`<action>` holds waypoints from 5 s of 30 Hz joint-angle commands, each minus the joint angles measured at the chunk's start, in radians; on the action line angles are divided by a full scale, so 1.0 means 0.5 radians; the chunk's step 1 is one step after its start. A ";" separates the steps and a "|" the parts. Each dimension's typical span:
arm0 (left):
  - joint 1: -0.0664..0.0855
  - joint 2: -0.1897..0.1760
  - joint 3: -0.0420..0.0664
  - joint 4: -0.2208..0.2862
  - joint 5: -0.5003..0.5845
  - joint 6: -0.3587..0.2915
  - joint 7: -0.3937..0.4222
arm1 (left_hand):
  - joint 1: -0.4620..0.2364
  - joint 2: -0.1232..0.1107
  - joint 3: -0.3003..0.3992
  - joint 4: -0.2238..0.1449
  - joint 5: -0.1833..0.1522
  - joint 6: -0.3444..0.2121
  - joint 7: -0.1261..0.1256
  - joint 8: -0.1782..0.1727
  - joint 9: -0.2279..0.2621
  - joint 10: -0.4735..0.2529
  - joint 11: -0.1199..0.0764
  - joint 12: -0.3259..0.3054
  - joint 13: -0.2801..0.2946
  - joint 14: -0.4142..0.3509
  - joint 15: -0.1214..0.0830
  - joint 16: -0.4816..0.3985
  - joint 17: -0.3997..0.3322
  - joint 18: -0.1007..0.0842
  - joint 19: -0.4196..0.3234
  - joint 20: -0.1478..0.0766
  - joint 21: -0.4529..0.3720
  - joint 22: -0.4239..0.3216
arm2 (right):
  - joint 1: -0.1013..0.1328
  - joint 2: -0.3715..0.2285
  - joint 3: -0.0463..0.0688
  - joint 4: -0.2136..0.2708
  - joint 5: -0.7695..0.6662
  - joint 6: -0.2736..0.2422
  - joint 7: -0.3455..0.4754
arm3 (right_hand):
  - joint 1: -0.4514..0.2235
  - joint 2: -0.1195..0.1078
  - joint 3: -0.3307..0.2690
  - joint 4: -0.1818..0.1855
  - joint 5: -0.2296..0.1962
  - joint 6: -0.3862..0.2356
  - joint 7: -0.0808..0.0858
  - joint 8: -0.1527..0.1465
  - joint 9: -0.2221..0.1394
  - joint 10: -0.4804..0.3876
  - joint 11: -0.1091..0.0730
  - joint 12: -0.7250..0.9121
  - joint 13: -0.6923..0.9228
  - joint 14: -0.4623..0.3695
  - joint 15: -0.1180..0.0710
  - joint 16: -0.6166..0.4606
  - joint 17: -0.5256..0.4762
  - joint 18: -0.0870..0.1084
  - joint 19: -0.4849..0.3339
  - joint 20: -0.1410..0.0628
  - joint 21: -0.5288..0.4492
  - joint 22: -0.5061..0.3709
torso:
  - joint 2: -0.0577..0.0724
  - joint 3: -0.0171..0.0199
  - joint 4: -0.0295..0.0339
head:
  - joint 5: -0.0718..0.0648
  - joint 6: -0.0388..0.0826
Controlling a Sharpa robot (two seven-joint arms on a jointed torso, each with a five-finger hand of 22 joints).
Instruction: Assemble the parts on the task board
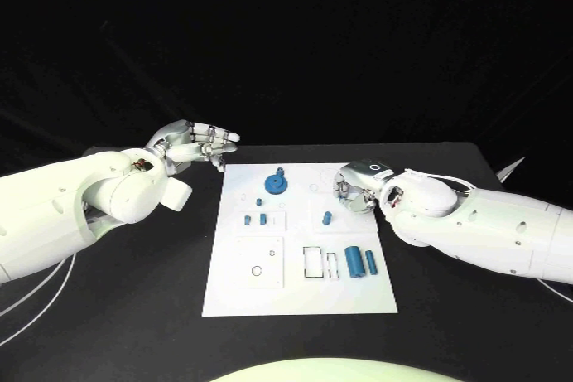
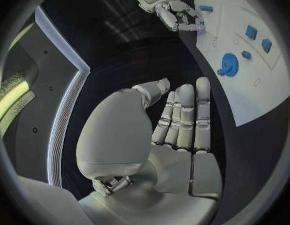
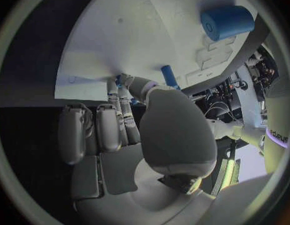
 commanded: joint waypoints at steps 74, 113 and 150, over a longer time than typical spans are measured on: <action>0.002 0.137 -0.003 -0.073 -0.007 0.054 0.016 | 0.001 0.019 -0.015 0.009 -0.001 0.001 0.004 -0.014 -0.005 0.001 -0.002 0.008 -0.005 0.013 -0.002 0.017 0.009 0.015 0.023 -0.002 0.009 0.000 | -0.207 0.200 -0.022 0.486 -0.003 -0.247 0.006 | 0.017 0.035 0.050 -0.061 0.022 0.044 -0.010 0.031 0.042 0.128 -0.083 0.009 0.101 0.083 -0.029 0.022 -0.007 -0.026 0.028 -0.024 0.030 0.071 | 0.001 -0.0033 0.001 | 0.300 -0.094; 0.003 0.144 -0.003 -0.080 -0.007 0.063 0.002 | -0.014 0.019 -0.025 0.026 -0.004 0.002 0.004 -0.015 -0.006 -0.004 0.000 0.008 -0.010 0.014 0.001 0.020 0.011 0.014 0.026 -0.002 0.006 -0.003 | -0.250 0.259 -0.029 0.457 -0.045 -0.144 -0.053 | 0.012 0.035 0.053 -0.064 0.021 0.042 -0.008 0.030 0.045 0.126 -0.081 0.006 0.104 0.083 -0.028 0.022 -0.010 -0.025 0.026 -0.023 0.028 0.069 | 0.000 -0.0034 0.000 | 0.319 -0.119; 0.004 0.140 -0.003 -0.083 -0.029 0.090 -0.046 | -0.015 0.021 -0.028 0.032 -0.004 0.000 0.004 -0.017 -0.006 -0.008 -0.001 0.008 -0.013 0.012 0.001 0.021 0.012 0.015 0.026 -0.001 0.003 -0.006 | -0.252 0.266 -0.040 0.459 -0.039 -0.233 -0.102 | -0.219 -0.120 -0.069 0.048 0.044 -0.195 0.053 -0.139 0.035 -0.249 0.016 -0.084 0.059 0.057 0.053 -0.004 -0.090 0.012 -0.054 0.050 -0.124 -0.070 | 0.000 -0.0015 0.000 | 0.317 -0.122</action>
